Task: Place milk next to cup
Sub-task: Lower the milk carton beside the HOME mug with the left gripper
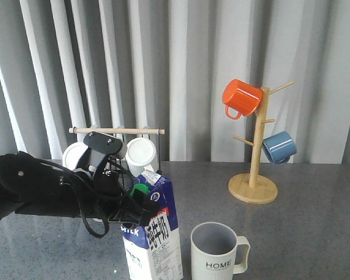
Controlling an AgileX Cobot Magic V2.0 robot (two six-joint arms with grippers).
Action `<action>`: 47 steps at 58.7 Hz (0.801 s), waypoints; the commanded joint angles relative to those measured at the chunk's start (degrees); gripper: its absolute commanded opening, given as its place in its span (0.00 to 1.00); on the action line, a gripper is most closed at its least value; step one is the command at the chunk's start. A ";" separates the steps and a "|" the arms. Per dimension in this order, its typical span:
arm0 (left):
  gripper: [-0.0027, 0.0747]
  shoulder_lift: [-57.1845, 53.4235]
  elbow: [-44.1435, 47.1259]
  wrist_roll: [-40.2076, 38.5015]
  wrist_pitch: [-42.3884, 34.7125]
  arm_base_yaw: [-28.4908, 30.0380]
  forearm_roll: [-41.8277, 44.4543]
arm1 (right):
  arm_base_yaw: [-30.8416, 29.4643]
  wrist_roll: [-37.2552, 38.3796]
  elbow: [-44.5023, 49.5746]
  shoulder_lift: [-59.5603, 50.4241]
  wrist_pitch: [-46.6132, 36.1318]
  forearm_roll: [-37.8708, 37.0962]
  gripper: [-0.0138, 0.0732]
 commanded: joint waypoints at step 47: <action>0.68 -9.93 -1.52 -3.17 -0.92 -0.20 1.39 | -0.14 -0.03 -1.66 0.01 -3.89 0.01 0.19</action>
